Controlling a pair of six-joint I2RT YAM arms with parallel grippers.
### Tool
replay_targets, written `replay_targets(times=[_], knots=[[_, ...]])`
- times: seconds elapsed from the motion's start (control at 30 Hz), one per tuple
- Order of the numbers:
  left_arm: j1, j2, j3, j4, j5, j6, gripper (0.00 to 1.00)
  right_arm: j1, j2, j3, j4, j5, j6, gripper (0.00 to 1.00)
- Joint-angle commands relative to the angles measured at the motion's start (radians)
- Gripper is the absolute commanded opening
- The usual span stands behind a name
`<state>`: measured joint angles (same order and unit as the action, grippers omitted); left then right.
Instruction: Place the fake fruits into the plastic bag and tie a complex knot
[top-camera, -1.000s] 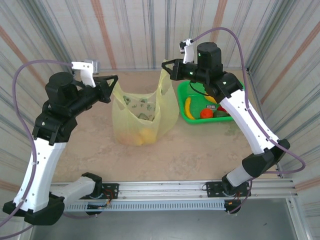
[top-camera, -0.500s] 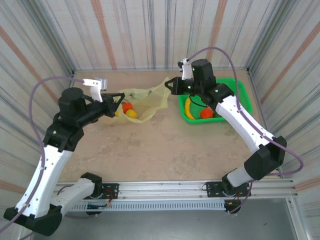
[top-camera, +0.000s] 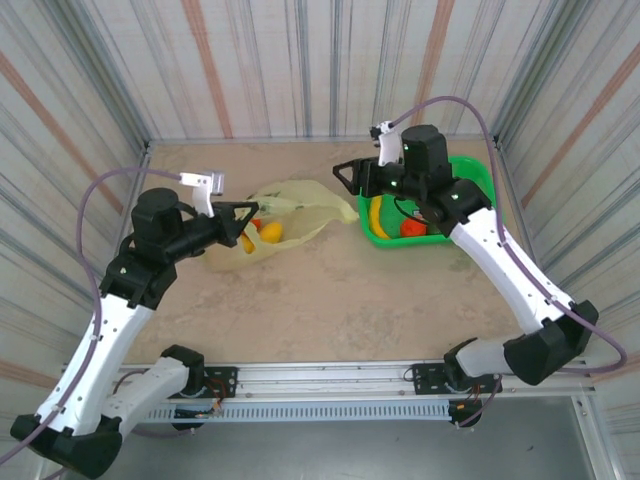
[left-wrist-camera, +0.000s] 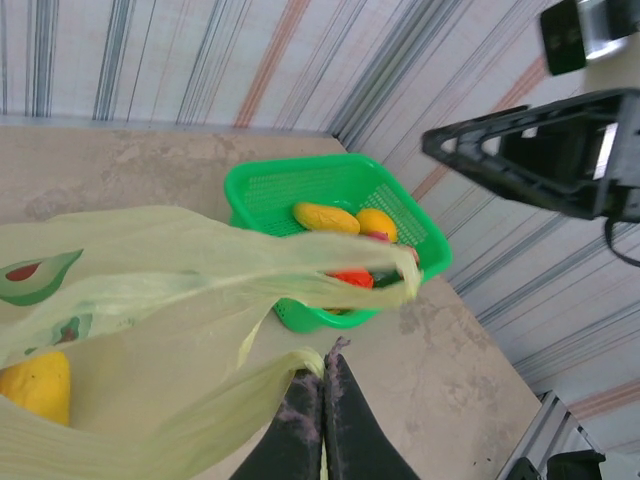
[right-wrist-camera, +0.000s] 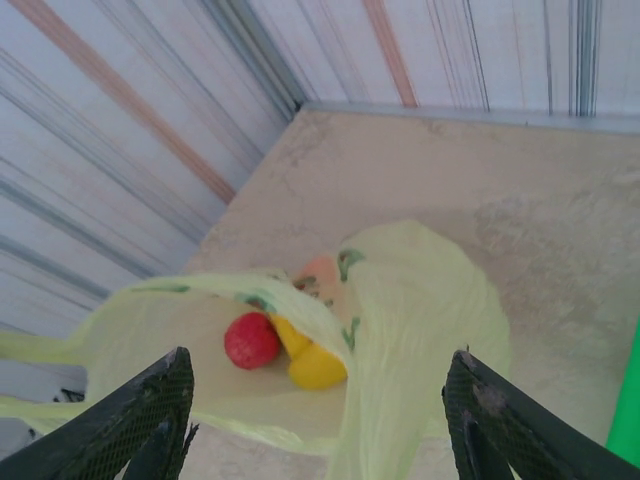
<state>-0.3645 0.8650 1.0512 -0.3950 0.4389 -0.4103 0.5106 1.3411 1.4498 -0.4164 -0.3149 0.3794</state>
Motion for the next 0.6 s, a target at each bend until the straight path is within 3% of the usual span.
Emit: replay_targets(times=[0.0, 0.13, 0.33, 0.57], knots=[[-0.009, 0.025, 0.004, 0.053, 0.019, -0.024, 0.00, -0.034, -0.033, 0.015, -0.053, -0.041, -0.017, 0.68], [-0.016, 0.054, -0.003, 0.091, 0.030, -0.016, 0.00, -0.097, -0.035, 0.008, -0.102, 0.016, 0.009, 0.68], [-0.018, 0.015, -0.070, 0.168, 0.063, 0.016, 0.00, -0.298, 0.109, -0.016, -0.258, 0.116, 0.132, 0.66], [-0.041, -0.023, -0.146, 0.198, 0.007, 0.038, 0.00, -0.307, 0.315, 0.028, -0.342, 0.214, 0.027, 0.63]])
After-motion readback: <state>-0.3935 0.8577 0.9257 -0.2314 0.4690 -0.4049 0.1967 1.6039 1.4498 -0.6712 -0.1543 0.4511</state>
